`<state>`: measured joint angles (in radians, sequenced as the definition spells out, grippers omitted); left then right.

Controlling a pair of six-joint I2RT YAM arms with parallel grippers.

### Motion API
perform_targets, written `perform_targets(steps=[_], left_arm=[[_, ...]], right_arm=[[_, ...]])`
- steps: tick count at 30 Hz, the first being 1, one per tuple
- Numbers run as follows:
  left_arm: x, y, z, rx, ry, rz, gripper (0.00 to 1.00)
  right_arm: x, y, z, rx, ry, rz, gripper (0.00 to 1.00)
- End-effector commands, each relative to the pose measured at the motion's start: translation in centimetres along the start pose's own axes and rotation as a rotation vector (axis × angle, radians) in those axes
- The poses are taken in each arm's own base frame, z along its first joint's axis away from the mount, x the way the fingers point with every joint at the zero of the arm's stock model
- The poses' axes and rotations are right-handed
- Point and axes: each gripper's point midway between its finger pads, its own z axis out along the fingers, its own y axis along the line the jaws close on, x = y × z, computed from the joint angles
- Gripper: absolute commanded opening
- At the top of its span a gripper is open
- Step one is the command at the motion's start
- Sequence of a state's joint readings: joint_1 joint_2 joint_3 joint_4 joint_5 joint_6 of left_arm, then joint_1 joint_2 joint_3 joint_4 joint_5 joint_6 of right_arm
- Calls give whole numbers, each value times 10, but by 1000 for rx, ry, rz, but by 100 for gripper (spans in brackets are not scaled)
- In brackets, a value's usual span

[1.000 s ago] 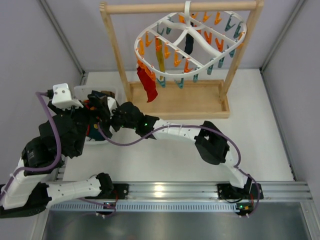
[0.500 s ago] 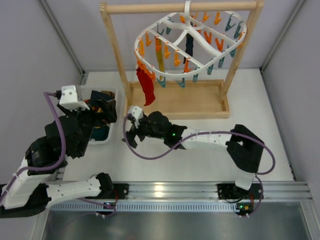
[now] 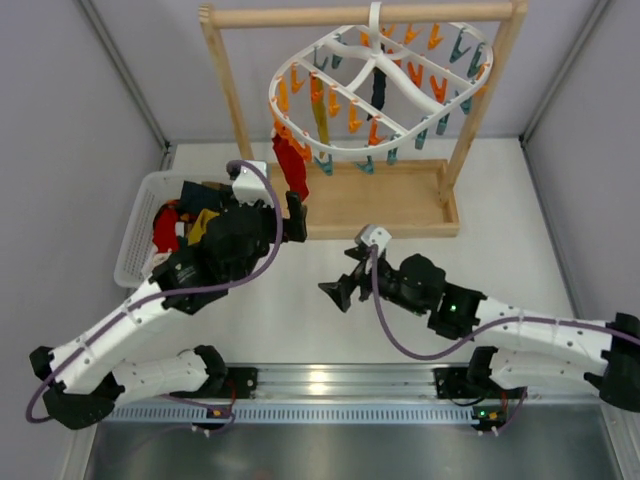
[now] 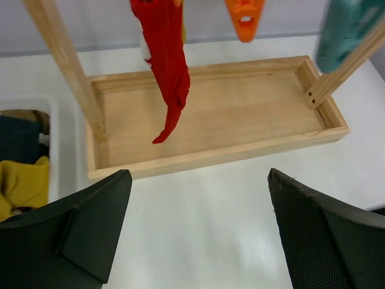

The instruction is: Remove the socks clipped to the hanger

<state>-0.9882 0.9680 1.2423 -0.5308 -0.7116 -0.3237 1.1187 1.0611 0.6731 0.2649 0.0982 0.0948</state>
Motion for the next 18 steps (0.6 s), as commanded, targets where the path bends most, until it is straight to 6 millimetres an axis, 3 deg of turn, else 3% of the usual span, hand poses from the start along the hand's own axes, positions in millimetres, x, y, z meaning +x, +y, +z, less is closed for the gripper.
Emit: perform_targets(steps=[1,2,3,5,7,8,9,10,13,14,18], left_arm=[[2,-17,41,157,-21,-109,98],[2,-12,51,157,-38,-111,98],[20,3,67,133,-20,-69,98],[13,11,84,118,-92,-83,98],[36,10,103,170,-81,-68,98],[25,15,111,181,-151,-72,98],[30,15,120,185,-163,-32,98],[42,16,126,189,-159,-14,98],[47,13,146,212,-193,29,98],[57,13,157,209,-178,46,98],[59,20,180,161,-195,103,96]], right_arm=[[-3,-35,-42,189,-13,60,99],[1,-38,-52,204,5,63,99],[-9,-39,-66,204,-39,79,99],[-7,-39,-80,197,-37,88,99],[-19,-35,-95,164,-83,99,99],[-17,-33,-100,148,-74,97,99],[-24,-31,-107,135,-98,100,100],[-25,-30,-110,127,-103,98,99],[-26,-28,-121,108,-110,97,100],[-28,-27,-125,102,-118,98,99],[-28,-24,-133,77,-117,98,100]])
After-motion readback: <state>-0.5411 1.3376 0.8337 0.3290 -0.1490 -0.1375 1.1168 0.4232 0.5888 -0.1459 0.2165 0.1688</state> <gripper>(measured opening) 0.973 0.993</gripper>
